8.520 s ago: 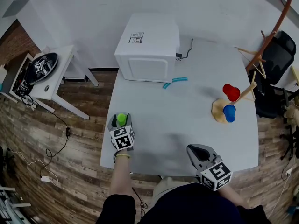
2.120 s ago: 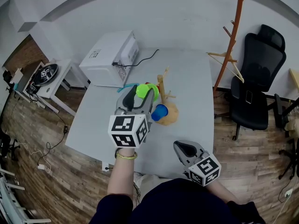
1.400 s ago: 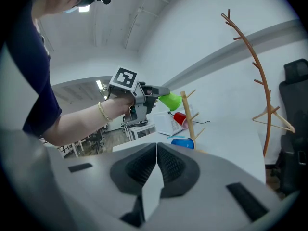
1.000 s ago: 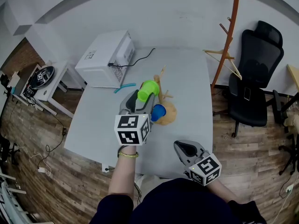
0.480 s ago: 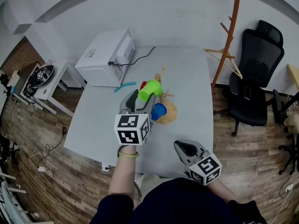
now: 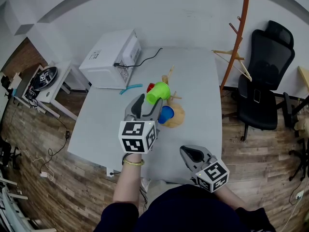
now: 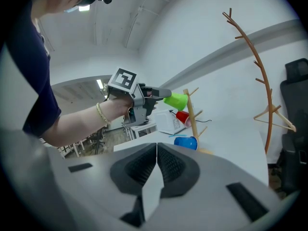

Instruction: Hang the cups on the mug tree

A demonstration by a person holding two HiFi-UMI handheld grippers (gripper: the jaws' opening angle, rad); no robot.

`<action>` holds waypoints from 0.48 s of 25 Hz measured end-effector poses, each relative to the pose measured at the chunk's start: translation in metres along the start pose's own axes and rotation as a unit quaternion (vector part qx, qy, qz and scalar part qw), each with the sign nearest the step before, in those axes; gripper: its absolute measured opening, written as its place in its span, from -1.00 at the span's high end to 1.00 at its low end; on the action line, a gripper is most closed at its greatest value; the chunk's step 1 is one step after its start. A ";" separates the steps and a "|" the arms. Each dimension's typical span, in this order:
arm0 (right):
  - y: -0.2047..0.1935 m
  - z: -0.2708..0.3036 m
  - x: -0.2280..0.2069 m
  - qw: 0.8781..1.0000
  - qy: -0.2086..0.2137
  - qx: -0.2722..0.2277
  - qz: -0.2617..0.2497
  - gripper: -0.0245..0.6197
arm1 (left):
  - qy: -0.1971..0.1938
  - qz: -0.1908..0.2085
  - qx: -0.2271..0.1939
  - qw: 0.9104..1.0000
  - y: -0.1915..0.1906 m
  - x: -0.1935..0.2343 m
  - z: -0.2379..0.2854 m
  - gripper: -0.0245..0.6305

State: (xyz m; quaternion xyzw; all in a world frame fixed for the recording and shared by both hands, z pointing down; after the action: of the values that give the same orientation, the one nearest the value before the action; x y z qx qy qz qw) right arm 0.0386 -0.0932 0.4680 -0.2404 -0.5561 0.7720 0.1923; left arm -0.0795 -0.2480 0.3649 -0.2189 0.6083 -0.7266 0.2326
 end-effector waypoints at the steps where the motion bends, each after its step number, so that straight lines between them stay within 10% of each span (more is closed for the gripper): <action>1: 0.000 0.000 0.001 1.000 0.000 0.000 0.000 0.83 | -0.001 0.000 0.000 1.000 0.000 -0.001 -0.001 0.18; 12: -0.006 -0.002 0.009 1.000 -0.003 0.004 0.006 0.83 | -0.011 0.001 -0.010 1.000 -0.015 -0.020 -0.018 0.23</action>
State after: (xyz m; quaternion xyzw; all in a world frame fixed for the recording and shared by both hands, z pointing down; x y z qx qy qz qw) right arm 0.0323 -0.0845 0.4717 -0.2408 -0.5518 0.7761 0.1876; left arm -0.0756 -0.2193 0.3759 -0.2284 0.6134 -0.7177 0.2376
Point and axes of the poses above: the fingertips, and each gripper's own axes: z forward along the fingers, x to its left, y out of its top, the point moved 2 cm from there along -z, backward along the fingers, and after that the axes turned 14 degrees about -y, right-handed, at the moved point
